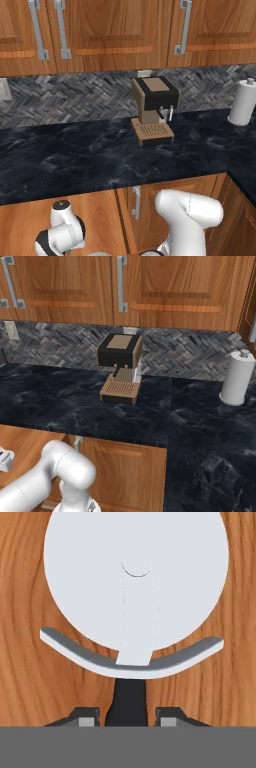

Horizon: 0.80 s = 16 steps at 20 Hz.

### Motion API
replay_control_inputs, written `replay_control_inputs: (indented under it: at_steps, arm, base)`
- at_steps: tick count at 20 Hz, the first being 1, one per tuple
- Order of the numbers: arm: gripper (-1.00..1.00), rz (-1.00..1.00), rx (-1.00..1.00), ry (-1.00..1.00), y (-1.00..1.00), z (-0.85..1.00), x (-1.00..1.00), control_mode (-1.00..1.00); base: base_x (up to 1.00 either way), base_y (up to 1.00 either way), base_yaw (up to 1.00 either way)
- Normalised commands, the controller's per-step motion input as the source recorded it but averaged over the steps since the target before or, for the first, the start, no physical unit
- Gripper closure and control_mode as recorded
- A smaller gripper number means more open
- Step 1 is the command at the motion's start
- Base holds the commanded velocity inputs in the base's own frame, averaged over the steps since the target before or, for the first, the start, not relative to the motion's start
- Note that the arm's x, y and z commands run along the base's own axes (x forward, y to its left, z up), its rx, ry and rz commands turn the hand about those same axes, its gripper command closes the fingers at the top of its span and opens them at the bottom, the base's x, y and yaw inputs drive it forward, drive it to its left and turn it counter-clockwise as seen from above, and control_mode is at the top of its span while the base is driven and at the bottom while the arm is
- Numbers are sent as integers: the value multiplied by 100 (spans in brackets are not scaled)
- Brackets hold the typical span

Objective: Take the pizza cutter from the drawer on the left and place it on the dining counter for cutting.

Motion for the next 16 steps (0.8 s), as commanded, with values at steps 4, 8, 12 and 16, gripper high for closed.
replay_control_inputs:
  at_steps: [4, 8, 12, 16]
  arm:
    - [100, 0, 0, 0, 0, 51, -8, -100]
    - [100, 0, 0, 0, -3, 53, -35, -100]
    - [100, 0, 0, 0, -11, 61, -41, -100]
    - [100, 0, 0, 0, -14, 67, -31, -100]
  base:
    - [0, 0, 0]
    - [0, 0, 0]
    - [0, 0, 0]
    - [0, 0, 0]
